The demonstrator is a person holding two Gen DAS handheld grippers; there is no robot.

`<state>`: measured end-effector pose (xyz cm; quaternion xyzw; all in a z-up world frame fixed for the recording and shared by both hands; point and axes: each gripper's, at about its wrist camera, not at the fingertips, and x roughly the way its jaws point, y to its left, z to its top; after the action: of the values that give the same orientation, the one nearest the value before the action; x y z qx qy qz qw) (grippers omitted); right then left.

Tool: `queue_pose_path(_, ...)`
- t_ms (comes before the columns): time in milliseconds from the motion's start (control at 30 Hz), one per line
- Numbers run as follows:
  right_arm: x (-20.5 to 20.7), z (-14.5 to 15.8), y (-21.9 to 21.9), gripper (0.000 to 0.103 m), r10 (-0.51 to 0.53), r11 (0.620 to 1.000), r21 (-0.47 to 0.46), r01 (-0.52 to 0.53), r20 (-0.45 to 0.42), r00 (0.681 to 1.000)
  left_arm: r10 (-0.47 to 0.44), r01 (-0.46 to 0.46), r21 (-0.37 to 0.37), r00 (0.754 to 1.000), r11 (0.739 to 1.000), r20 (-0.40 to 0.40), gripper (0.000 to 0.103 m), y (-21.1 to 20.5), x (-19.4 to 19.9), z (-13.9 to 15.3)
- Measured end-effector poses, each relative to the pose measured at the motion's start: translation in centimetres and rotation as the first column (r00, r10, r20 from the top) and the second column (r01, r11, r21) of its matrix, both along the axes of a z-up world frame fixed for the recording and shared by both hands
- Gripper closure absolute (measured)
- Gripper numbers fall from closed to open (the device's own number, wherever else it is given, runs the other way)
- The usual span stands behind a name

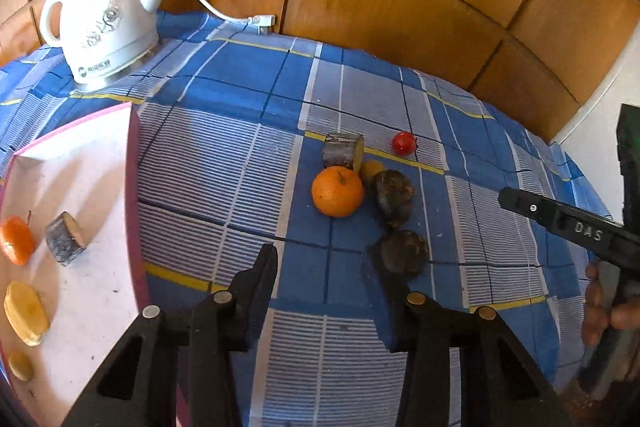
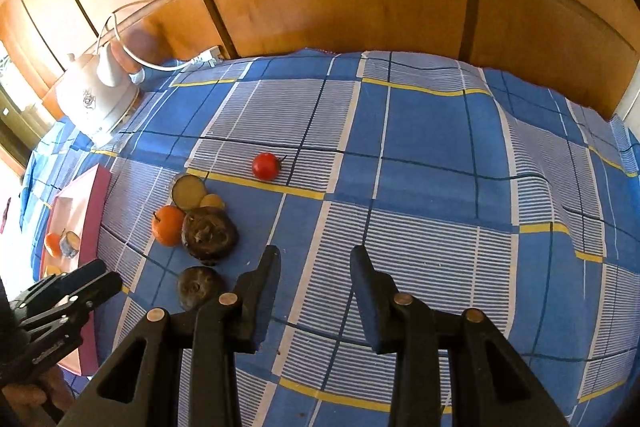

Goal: Organize fruits
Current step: 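Move the right tool back toward the remaining fruits, then move the left tool to a dark brown round fruit and close on it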

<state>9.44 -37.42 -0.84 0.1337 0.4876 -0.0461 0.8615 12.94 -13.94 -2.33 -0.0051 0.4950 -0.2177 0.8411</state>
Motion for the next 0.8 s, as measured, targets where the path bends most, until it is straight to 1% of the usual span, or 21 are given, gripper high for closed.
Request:
queue_pose_path(33, 0.1, -0.1, -0.1, 0.067, -0.001, 1.000, 0.010, 0.001, -0.002, 1.000, -0.009, 0.009, 0.008, 1.000, 1.000, 0.005, 0.062, -0.3, 0.0, -0.1)
queue_pose_path(100, 0.1, -0.2, -0.3, 0.067, -0.008, 1.000, 0.027, 0.008, -0.006, 1.000, -0.040, 0.040, 0.010, 0.999, 0.999, 0.020, 0.062, -1.1, -0.2, 0.1)
queue_pose_path(200, 0.2, -0.2, -0.3, 0.067, -0.014, 1.000, 0.026, 0.014, -0.013, 1.000, -0.103, 0.103, 0.008, 0.993, 0.995, 0.050, 0.062, -2.6, -0.3, 0.5)
queue_pose_path(267, 0.2, -0.2, -0.3, 0.067, -0.013, 1.000, 0.028, 0.014, -0.016, 1.000, -0.163, 0.164, -0.001, 0.984, 0.986, 0.066, 0.063, -3.9, -0.2, 0.9)
queue_pose_path(367, 0.2, -0.2, -0.2, 0.067, -0.009, 0.999, 0.032, 0.009, -0.014, 1.000, -0.250, 0.250, 0.007, 0.964, 0.968, 0.087, 0.063, -5.6, 0.3, 1.2)
queue_pose_path(467, 0.2, -0.1, -0.1, 0.067, -0.005, 0.999, 0.035, 0.006, -0.009, 1.000, -0.298, 0.298, 0.013, 0.952, 0.955, 0.067, 0.063, -6.9, 1.0, 1.1)
queue_pose_path(600, 0.2, 0.3, -0.1, 0.067, -0.001, 0.999, 0.047, 0.001, 0.000, 1.000, -0.338, 0.335, 0.052, 0.937, 0.941, 0.083, 0.062, -8.7, 1.9, 1.0)
queue_pose_path(667, 0.2, 0.4, -0.2, 0.067, 0.000, 0.999, 0.053, 0.000, 0.003, 1.000, -0.344, 0.338, 0.083, 0.936, 0.937, 0.072, 0.054, -9.5, 2.9, 0.4)
queue_pose_path(767, 0.2, 0.5, -0.2, 0.067, 0.002, 0.998, 0.061, -0.002, 0.007, 1.000, -0.349, 0.342, 0.120, 0.936, 0.932, 0.042, 0.047, -10.2, 4.0, -0.4)
queue_pose_path(800, 0.2, 0.6, -0.2, 0.067, 0.001, 0.998, 0.063, -0.002, 0.008, 1.000, -0.360, 0.353, 0.135, 0.932, 0.926, 0.037, 0.046, -10.5, 4.1, -0.6)
